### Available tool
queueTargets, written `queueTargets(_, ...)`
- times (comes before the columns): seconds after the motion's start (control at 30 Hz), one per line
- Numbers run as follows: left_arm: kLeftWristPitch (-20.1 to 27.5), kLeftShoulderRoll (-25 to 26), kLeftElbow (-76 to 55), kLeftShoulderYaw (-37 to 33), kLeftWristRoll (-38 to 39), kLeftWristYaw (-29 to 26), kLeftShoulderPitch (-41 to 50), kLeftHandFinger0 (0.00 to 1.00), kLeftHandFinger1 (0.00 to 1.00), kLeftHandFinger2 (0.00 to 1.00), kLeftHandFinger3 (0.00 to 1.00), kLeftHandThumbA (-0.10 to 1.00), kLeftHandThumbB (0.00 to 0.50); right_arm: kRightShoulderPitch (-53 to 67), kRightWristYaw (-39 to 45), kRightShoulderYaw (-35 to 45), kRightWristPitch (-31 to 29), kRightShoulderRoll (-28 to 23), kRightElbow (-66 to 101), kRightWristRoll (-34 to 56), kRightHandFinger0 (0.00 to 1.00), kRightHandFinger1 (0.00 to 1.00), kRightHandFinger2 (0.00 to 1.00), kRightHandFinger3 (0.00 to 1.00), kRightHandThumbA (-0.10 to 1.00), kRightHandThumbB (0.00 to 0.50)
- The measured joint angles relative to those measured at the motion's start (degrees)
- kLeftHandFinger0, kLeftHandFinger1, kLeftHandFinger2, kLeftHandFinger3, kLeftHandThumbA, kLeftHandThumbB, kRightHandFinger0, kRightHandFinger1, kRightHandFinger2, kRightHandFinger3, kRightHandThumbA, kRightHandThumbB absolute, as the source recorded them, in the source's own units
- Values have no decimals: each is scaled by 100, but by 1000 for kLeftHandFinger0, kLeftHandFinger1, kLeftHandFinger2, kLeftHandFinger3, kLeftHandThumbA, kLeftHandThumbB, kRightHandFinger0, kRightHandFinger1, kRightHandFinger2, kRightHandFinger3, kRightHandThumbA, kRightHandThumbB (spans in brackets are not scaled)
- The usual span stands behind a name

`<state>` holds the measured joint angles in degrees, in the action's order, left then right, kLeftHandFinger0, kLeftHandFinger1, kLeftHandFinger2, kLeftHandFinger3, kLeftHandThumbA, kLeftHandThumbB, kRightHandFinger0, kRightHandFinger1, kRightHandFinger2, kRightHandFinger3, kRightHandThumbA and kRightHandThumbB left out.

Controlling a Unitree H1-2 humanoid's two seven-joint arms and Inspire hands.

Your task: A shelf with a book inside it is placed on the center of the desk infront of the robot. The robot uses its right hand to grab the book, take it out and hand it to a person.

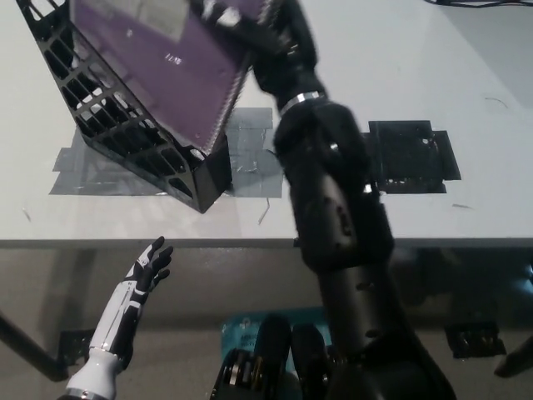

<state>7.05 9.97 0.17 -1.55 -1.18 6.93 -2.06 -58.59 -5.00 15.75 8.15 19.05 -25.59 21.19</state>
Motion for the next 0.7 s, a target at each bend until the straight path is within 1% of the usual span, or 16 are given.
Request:
queueTargets(0.03,0,0,0,0,2,0,1,1000,1000,1000,1000,1000,289,-4,-12,57,21,-4,31,50,0,0,0,0,1000,0)
queueTargets(0.13,-1,0,0,0,5,0,3,1000,1000,1000,1000,1000,278,-36,-124,407,166,-25,194,341,0,0,0,0,1000,0)
queueTargets(0.2,-1,0,1,0,6,0,6,1000,1000,1000,1000,1000,283,-54,-168,532,209,-39,235,438,0,0,0,0,1000,0)
queueTargets(0.27,-2,0,6,0,5,0,14,1000,1000,1000,1000,1000,288,-90,-317,816,327,-81,369,684,0,0,0,0,1000,0)
queueTargets(0.37,-3,0,9,0,4,-1,25,1000,1000,1000,1000,1000,267,-118,-462,1052,431,-132,509,919,0,0,0,0,1000,0)
queueTargets(0.6,-15,0,7,-2,3,-1,79,1000,1000,1000,1000,1000,267,-160,-827,1655,639,-338,855,1521,0,0,0,0,1000,0)
queueTargets(0.67,-14,0,7,-1,3,-1,114,1000,1000,1000,1000,1000,262,-164,-945,1859,660,-425,877,1721,0,0,0,0,1000,0)
queueTargets(0.7,-15,0,7,-1,4,-1,123,1000,1000,1000,1000,1000,250,-164,-971,1925,661,-451,878,1766,0,0,0,0,1000,0)
